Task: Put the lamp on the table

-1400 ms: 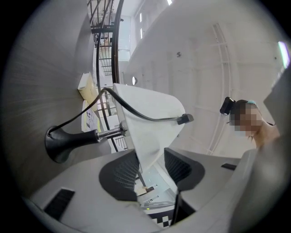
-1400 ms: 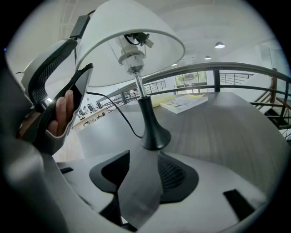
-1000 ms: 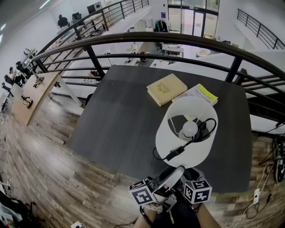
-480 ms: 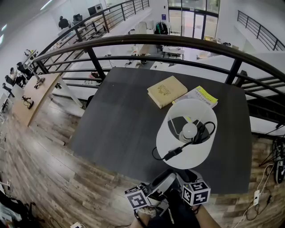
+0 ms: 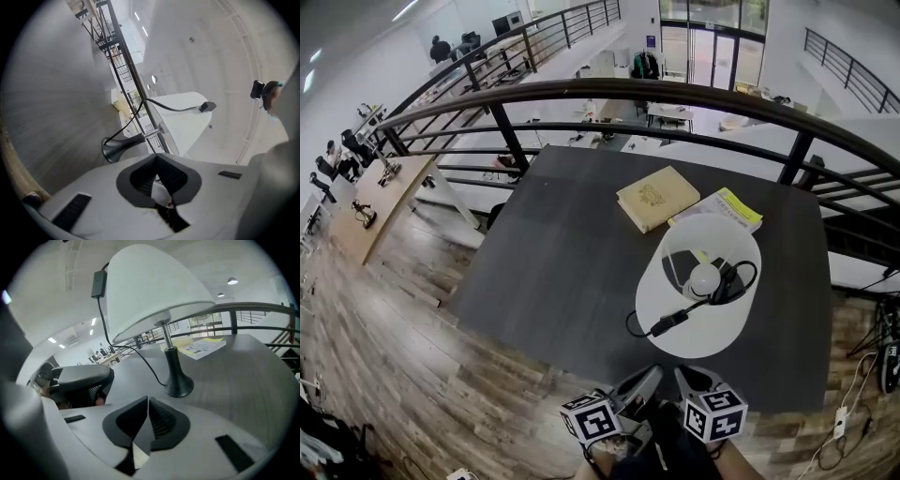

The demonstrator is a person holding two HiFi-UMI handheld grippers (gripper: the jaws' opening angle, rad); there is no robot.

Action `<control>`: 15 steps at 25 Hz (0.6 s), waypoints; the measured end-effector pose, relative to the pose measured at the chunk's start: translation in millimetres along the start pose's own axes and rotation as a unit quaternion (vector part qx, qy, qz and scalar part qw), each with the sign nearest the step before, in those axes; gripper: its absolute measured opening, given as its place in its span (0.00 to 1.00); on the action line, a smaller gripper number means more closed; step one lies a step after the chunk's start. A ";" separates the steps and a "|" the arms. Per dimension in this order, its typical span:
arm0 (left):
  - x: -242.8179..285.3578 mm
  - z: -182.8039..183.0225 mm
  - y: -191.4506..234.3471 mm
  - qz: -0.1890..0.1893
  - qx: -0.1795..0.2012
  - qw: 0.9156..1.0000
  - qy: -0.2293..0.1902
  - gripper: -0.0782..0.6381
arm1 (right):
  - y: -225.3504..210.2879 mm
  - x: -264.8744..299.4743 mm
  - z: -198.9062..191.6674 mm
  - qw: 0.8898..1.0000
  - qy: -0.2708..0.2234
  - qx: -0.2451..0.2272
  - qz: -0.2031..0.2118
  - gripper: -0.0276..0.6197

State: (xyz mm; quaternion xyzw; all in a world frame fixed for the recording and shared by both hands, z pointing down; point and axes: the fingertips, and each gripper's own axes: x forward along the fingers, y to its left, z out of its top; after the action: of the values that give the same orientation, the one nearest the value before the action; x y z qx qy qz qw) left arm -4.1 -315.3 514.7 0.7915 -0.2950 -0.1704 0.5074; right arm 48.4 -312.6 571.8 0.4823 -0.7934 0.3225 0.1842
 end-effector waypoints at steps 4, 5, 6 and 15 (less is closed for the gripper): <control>-2.6 1.4 2.1 0.024 0.000 1.000 0.005 0.12 | 13.4 -2.5 7.4 1.000 -0.006 -0.005 0.012 0.07; -3.4 1.0 2.4 0.029 0.002 1.000 0.007 0.12 | 16.5 -2.9 8.3 1.000 -0.006 -0.007 0.016 0.07; -4.1 0.2 2.5 0.034 0.005 0.999 0.009 0.12 | 19.4 -3.6 9.1 1.000 -0.007 -0.006 0.019 0.07; -6.0 -4.2 1.1 0.061 0.047 0.997 0.029 0.12 | 32.4 0.2 11.9 0.999 0.001 -0.014 0.032 0.07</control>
State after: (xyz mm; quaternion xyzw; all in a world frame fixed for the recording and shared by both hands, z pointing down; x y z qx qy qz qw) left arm -6.7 -308.9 517.3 0.7996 -0.3360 -0.1023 0.4871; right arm 19.8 -310.3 552.5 0.4539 -0.8126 0.3172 0.1817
